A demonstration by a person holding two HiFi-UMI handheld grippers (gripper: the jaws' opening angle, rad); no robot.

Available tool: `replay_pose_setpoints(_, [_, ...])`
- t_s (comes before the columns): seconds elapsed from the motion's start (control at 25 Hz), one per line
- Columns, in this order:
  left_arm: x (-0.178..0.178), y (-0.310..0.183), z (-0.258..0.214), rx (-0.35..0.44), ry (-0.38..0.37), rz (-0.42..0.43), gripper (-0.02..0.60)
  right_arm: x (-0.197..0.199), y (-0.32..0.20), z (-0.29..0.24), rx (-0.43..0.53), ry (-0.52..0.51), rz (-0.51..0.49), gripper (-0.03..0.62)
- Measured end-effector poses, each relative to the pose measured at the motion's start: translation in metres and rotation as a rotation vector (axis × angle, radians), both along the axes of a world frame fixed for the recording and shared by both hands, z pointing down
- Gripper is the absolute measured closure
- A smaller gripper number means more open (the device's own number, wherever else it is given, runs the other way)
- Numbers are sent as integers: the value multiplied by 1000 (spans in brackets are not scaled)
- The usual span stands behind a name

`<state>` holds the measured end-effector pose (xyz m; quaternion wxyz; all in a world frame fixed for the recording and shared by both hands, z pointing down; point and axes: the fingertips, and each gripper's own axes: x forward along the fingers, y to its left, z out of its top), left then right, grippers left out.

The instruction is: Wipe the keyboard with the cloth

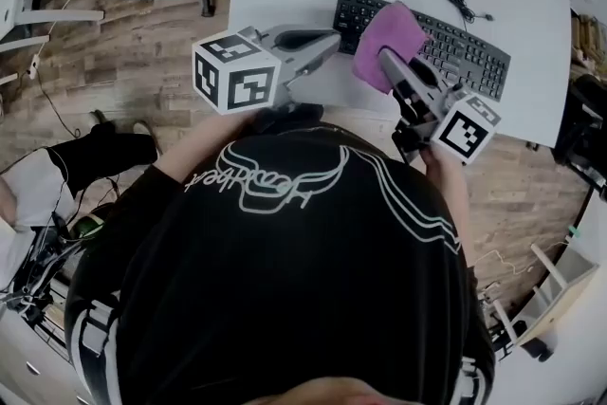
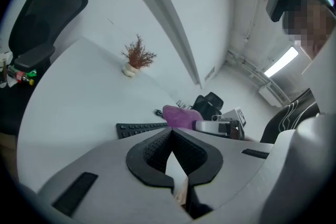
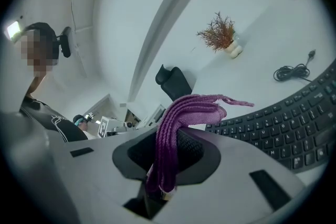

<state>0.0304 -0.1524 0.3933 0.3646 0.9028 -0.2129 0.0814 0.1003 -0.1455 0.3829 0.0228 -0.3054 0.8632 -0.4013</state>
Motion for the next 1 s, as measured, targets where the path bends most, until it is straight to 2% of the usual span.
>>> replay_pose_setpoints(0.16, [-26,-33,1,-24,-2,-56,577,-27,-42,6,-42,11,-47,530])
replay_pose_setpoints(0.36, [-48,-45,9,-42,-9,-100,577,-57,-60,30,-92,51,-124,530])
replay_pose_setpoints(0.52, [-63,-52,11,-55,16,-125,577,-77,-71,57,-129,127,-167,530])
replay_pose_setpoints(0.84, [-71,-58,16,-64,31,-160,577,-80,-68,95,-204,285,-233,530])
replay_pose_setpoints(1.0, [-74,-60,21,-75,25,-166,577,-75,-66,104,-239,331,-233,530])
